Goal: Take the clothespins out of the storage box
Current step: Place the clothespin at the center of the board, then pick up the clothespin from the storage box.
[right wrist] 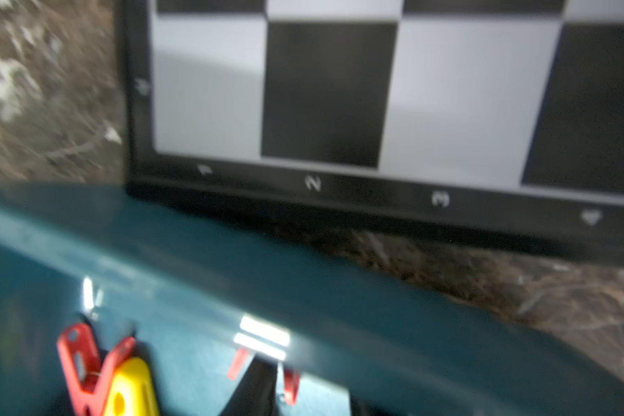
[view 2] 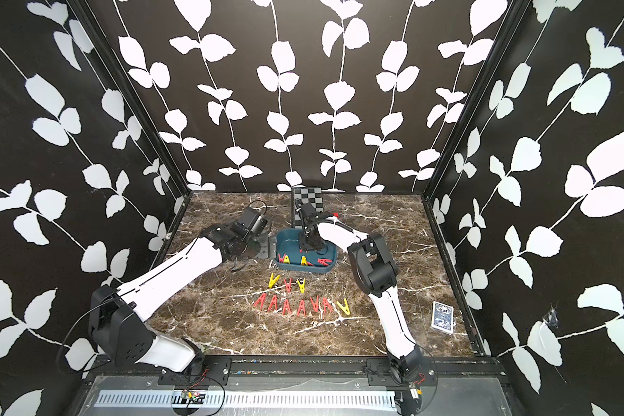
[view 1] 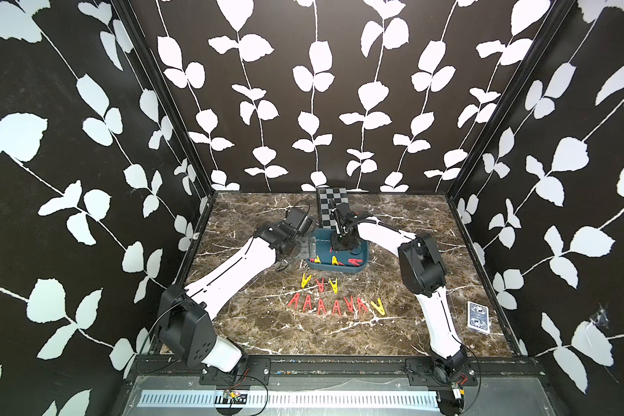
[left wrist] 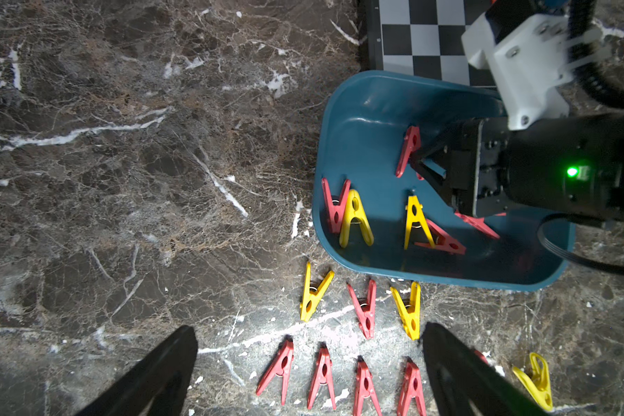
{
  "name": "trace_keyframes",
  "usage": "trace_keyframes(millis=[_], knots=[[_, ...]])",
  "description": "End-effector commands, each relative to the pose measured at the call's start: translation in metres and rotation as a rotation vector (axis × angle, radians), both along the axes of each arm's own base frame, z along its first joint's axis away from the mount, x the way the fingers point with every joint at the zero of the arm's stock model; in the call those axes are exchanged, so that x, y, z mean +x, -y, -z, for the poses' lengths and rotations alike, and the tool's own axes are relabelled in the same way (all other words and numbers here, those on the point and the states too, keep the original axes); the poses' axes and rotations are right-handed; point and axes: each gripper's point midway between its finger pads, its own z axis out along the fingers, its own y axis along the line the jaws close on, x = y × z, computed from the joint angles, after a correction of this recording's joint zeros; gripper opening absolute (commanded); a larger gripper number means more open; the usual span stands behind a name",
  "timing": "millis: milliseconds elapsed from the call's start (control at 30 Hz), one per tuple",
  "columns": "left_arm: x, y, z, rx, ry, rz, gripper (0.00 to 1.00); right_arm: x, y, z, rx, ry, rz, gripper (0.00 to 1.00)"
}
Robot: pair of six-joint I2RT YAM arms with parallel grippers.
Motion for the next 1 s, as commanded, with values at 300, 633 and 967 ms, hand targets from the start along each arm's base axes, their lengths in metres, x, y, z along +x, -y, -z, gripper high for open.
trace_keyframes(millis=[300,633,967], knots=[[-0.005,-0.01,-0.005,0.01,0.012,0.0,0.99,-0.009,0.003,-0.004,-0.03,-0.015,0.006,0.0],[-0.005,0.003,-0.003,-0.064,0.026,0.036,0.99,-0.017,0.007,-0.054,0.044,0.053,0.052,0.0],[-0.005,0.024,0.0,-0.151,0.013,0.088,0.99,-0.058,0.024,-0.08,0.078,0.053,0.073,0.0]])
